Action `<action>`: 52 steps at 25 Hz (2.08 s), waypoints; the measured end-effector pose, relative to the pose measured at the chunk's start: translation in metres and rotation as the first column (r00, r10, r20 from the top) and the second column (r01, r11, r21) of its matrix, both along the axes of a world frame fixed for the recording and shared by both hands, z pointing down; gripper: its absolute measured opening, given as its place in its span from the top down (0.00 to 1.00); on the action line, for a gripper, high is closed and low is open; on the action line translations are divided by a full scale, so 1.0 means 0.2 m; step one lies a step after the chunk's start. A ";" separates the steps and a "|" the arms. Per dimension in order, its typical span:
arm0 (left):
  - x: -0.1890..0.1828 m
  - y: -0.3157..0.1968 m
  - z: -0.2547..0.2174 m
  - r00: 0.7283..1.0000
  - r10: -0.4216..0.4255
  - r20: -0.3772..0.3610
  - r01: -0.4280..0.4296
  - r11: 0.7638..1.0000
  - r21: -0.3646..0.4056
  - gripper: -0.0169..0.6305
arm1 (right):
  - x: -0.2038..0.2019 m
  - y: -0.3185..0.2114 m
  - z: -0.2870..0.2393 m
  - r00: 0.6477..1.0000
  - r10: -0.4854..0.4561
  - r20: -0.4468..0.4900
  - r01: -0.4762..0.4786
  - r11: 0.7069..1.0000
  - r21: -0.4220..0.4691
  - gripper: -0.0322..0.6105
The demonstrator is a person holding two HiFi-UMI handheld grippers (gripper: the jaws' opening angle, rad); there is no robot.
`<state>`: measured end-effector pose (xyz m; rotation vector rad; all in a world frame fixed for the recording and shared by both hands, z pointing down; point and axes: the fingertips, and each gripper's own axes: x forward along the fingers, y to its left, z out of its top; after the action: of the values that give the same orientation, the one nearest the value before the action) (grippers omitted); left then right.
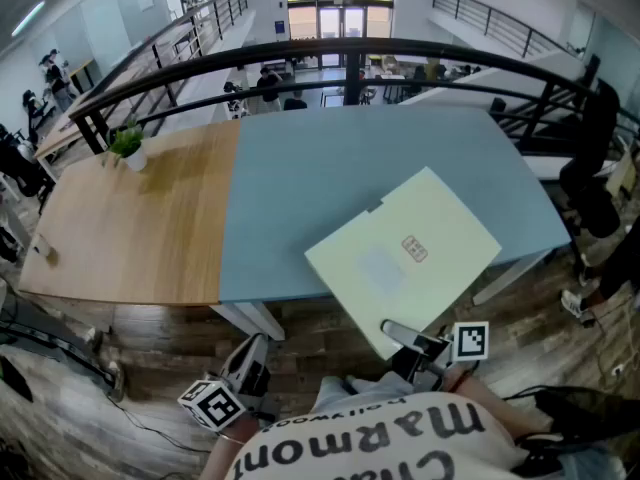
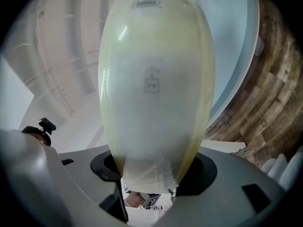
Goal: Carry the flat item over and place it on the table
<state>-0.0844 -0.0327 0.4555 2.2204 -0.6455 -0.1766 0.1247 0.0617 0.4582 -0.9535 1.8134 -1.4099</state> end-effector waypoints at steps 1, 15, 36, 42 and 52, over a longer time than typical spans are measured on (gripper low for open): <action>0.01 0.00 0.00 1.000 0.001 0.002 -0.001 1.000 0.000 0.97 | 0.00 0.00 0.00 1.000 -0.002 -0.002 0.002 1.000 0.001 0.50; 0.04 -0.10 -0.03 1.000 -0.019 -0.012 0.019 1.000 -0.014 0.97 | -0.05 -0.16 0.04 0.996 -0.079 0.039 0.081 0.995 -0.060 0.49; -0.08 -0.38 0.02 0.946 -0.325 0.006 0.323 0.940 -0.112 0.97 | -0.26 -0.74 0.11 0.858 -0.507 0.081 0.513 0.840 -0.174 0.49; -0.11 -0.40 0.03 0.920 -0.391 0.018 0.390 0.912 -0.130 0.97 | -0.37 -0.81 0.10 0.778 -0.622 0.087 0.627 0.760 -0.170 0.49; -0.25 -0.34 0.08 0.856 -0.515 0.049 0.516 0.842 -0.157 0.97 | -0.52 -0.85 0.15 0.656 -0.750 0.088 0.752 0.639 -0.163 0.48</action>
<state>-0.1347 -0.1015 0.4708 1.8427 -1.2119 -0.3766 0.0202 -0.1090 0.4879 -0.2112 2.2192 -2.1024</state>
